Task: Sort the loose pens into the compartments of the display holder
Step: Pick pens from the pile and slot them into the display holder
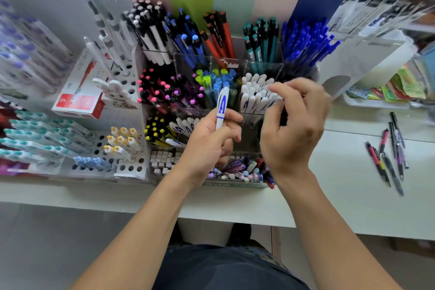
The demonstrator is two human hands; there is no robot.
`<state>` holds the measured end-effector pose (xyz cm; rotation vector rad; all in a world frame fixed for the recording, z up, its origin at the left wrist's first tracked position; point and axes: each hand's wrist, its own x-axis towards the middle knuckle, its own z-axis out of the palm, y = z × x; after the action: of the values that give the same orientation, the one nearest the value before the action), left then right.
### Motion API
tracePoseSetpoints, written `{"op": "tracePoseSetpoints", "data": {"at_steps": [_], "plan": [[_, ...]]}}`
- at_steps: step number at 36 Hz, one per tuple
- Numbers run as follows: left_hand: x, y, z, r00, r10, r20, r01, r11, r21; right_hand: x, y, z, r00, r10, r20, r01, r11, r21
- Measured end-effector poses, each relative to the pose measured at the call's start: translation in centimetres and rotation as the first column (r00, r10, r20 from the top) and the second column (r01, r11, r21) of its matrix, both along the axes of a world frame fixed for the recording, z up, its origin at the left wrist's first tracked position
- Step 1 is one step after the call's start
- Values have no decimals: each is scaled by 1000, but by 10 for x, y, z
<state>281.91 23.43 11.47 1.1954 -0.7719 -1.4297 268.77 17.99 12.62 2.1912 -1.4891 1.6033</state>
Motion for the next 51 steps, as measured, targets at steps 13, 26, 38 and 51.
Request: {"op": "tracePoseSetpoints", "data": {"at_steps": [13, 26, 38, 51], "plan": [[70, 43, -26, 726, 299, 619, -210, 954, -215, 54, 23, -3, 837, 278, 470, -481, 785, 392], [91, 43, -56, 537, 184, 823, -96, 983, -158, 74, 38, -75, 887, 372, -274, -201, 844, 497], [88, 35, -67, 596, 251, 762, -58, 961, -271, 86, 46, -64, 955, 181, 235, -293, 695, 657], [50, 47, -56, 493, 443, 749, -206, 896, -394, 40, 47, -53, 962, 174, 209, -265, 777, 571]]}}
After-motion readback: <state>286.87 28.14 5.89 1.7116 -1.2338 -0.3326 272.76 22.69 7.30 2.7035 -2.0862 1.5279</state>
